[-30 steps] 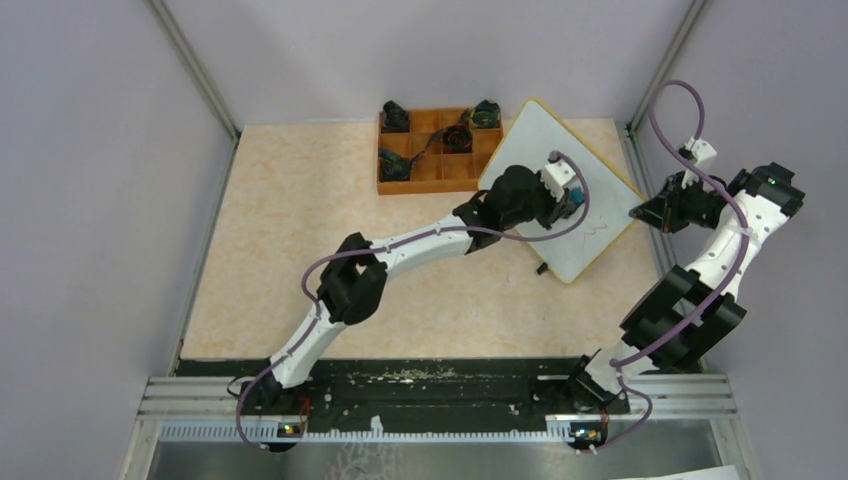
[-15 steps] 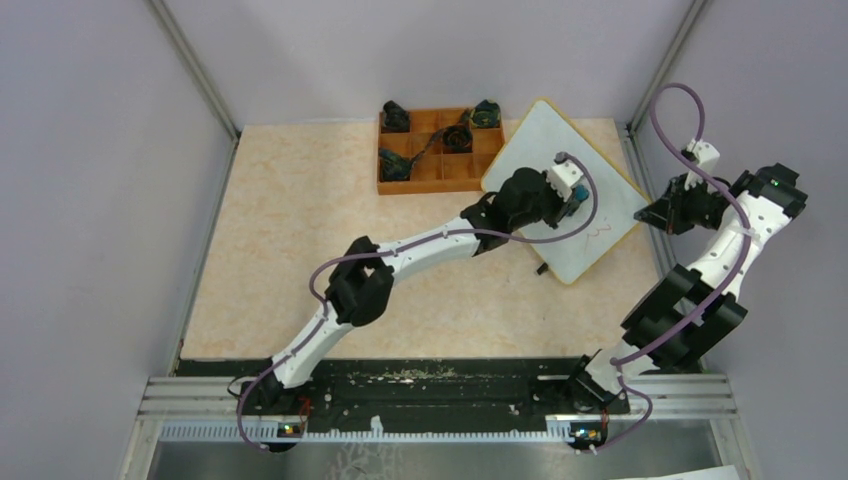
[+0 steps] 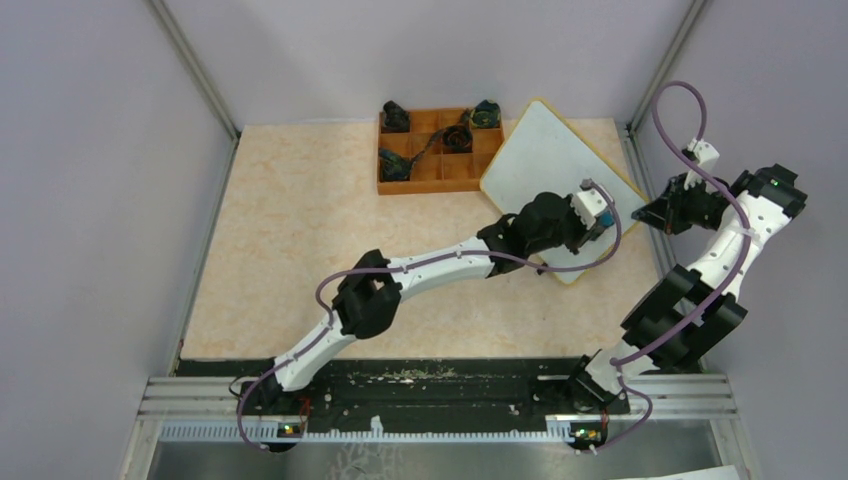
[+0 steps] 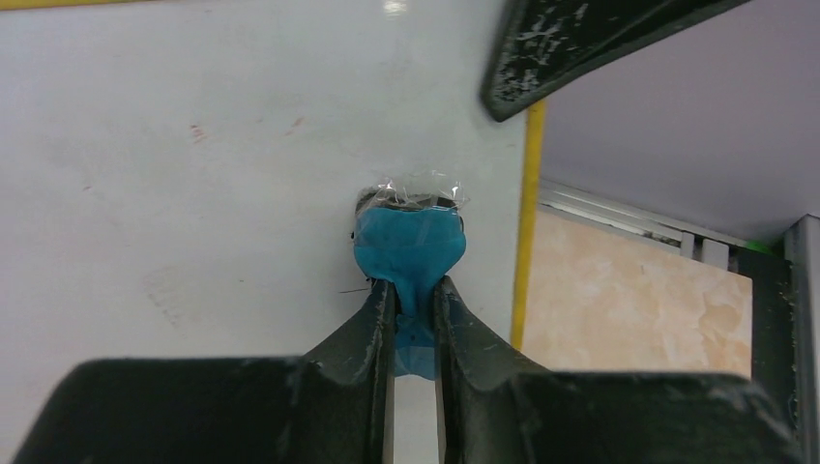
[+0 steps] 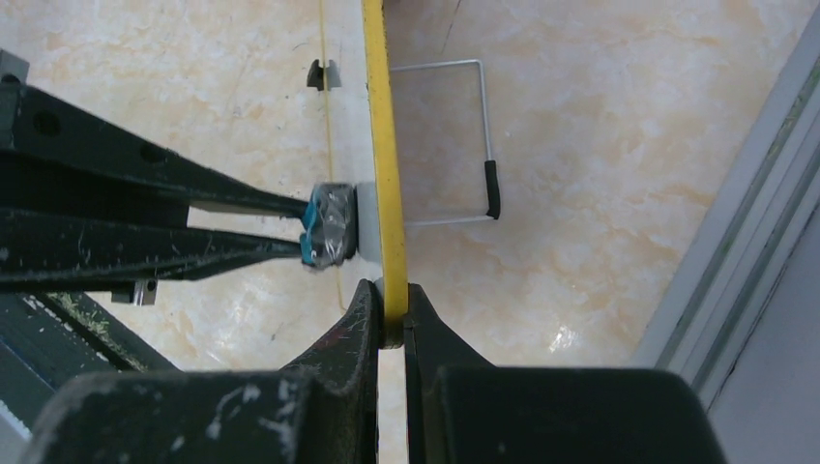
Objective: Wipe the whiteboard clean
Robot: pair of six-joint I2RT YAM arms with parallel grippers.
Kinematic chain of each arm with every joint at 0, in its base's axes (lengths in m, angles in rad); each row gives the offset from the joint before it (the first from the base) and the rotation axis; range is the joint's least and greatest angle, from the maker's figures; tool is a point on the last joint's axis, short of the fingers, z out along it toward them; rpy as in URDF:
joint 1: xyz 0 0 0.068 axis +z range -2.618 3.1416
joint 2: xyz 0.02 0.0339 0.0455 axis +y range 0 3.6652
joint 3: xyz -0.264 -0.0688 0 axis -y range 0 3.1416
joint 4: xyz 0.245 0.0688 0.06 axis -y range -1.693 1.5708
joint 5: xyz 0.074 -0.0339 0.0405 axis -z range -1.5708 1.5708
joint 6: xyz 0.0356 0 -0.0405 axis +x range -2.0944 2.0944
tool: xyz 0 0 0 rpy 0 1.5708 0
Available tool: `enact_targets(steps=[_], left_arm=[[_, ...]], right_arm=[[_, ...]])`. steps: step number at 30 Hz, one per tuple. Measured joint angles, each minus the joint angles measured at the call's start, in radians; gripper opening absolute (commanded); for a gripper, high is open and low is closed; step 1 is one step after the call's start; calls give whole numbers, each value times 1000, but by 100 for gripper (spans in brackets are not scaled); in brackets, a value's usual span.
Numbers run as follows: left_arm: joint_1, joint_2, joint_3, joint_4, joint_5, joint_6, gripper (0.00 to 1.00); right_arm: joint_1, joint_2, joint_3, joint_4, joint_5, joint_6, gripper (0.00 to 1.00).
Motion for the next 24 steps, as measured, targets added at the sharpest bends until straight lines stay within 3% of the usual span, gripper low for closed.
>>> enact_targets(steps=[7, 16, 24], left_arm=[[-23, 5, -11, 18, 6, 8, 0], [-24, -30, -200, 193, 13, -6, 0], [-27, -47, -285, 241, 9, -11, 0]], right_arm=[[2, 0, 0, -6, -12, -2, 0], [2, 0, 0, 2, -1, -2, 0], [2, 0, 0, 1, -3, -2, 0]])
